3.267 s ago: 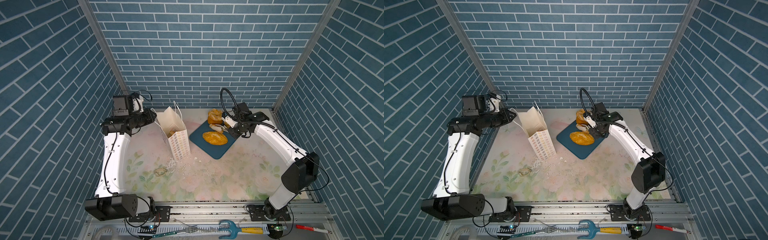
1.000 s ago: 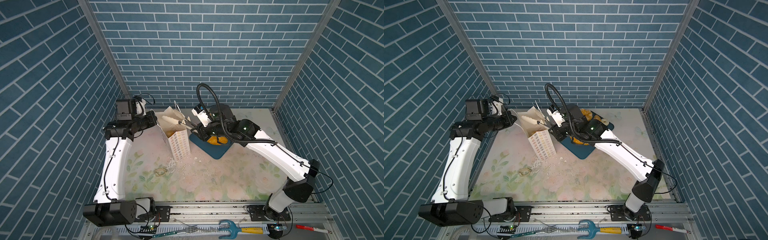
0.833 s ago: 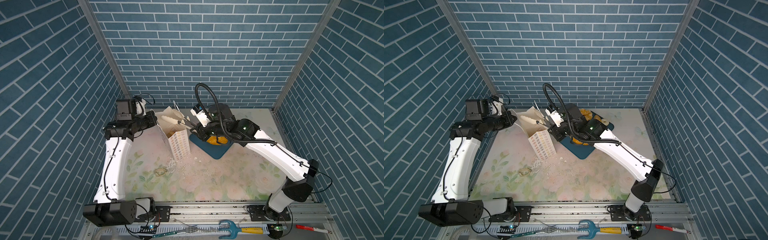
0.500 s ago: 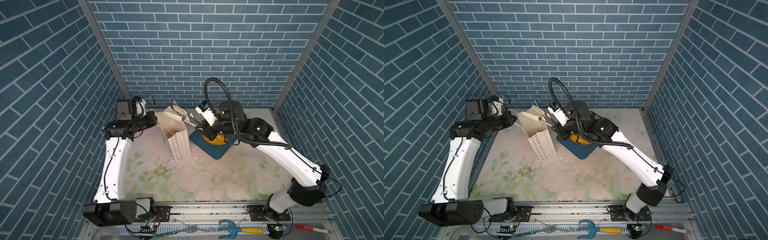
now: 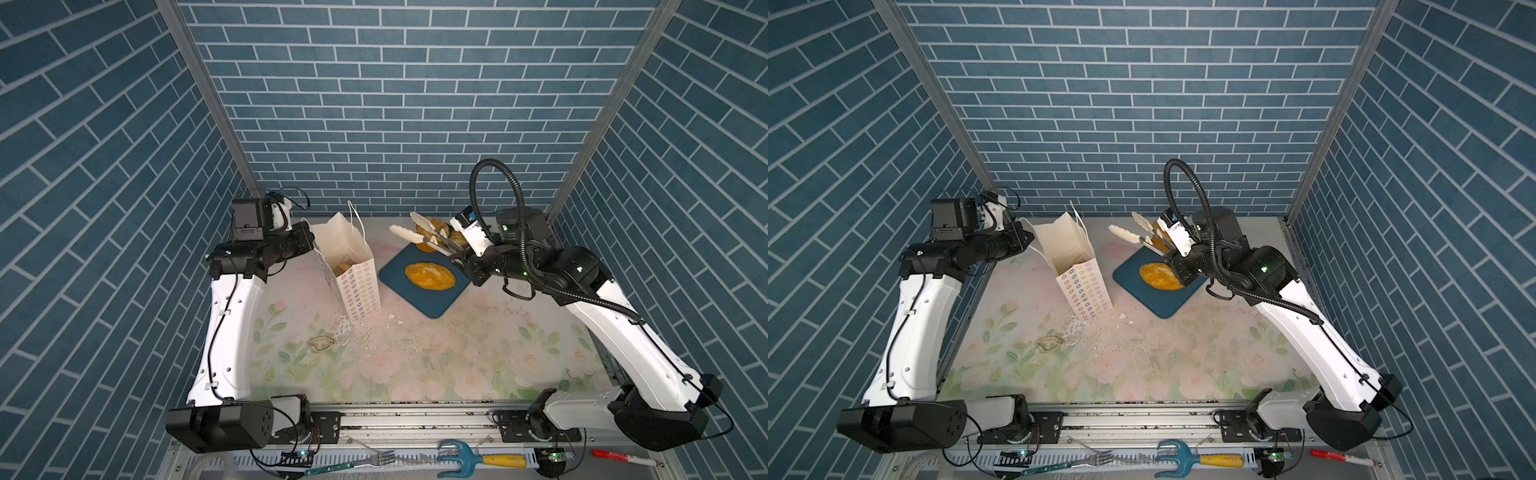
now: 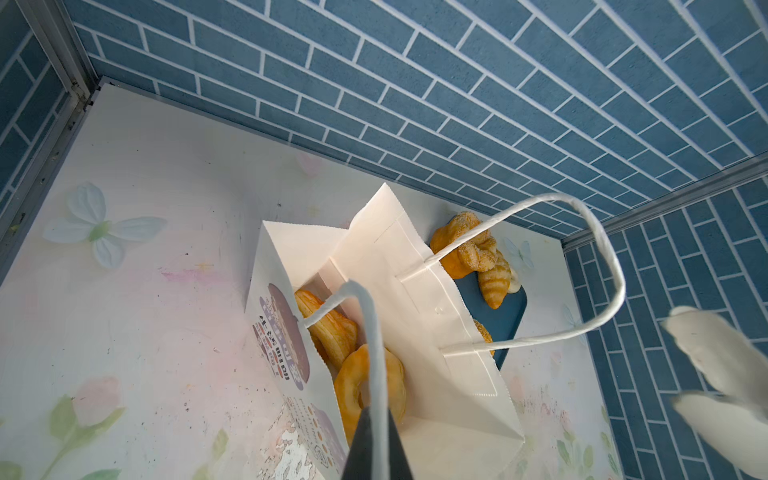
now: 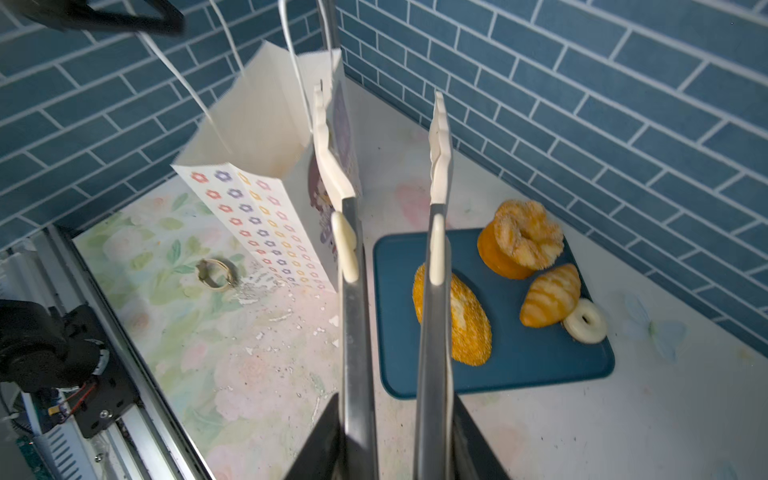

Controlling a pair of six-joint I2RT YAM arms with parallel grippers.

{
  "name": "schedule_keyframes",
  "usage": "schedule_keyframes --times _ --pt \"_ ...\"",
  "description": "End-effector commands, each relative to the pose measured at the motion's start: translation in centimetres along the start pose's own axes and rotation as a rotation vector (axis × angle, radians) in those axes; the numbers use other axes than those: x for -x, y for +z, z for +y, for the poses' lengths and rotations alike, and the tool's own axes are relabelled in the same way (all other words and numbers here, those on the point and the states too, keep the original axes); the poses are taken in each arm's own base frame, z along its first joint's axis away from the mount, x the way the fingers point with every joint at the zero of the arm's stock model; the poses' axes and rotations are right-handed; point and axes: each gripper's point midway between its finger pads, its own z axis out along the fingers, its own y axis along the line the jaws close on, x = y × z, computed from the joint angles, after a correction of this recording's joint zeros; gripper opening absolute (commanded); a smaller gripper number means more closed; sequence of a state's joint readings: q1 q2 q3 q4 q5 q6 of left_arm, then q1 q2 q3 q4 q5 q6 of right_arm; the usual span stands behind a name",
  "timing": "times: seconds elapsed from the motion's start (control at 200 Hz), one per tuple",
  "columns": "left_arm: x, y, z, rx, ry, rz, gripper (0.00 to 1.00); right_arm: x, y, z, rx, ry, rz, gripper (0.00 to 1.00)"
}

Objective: Place the fake bread into the paper bag
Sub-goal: 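Withdraw the tongs with the right gripper back over the tray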

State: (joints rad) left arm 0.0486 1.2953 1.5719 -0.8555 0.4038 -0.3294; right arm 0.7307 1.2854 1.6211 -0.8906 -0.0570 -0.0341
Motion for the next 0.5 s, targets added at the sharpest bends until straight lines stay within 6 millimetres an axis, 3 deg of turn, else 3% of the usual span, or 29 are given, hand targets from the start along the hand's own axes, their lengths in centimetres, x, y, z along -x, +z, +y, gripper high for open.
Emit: schedule_keyframes --times 0.0,0.195,0.32,0.495 --pt "0.5 -0.5 -0.4 -0.004 0.016 -0.024 0.0 -2.9 0.9 -0.9 -0.018 0.01 0.061 0.37" --pt "0.7 -0.7 -0.6 -0.006 0.018 -0.031 0.0 -7.9 5.5 -3.5 -0.042 0.014 0.217 0.39" --pt "0.5 -0.7 -0.4 0.001 0.019 -0.029 0.0 -9.4 7.5 -5.5 -0.054 0.007 0.284 0.41" --pt "0.2 -0.5 -0.2 0.006 0.016 -0.017 0.0 -10.3 9.8 -6.6 -0.012 -0.001 0.318 0.41"
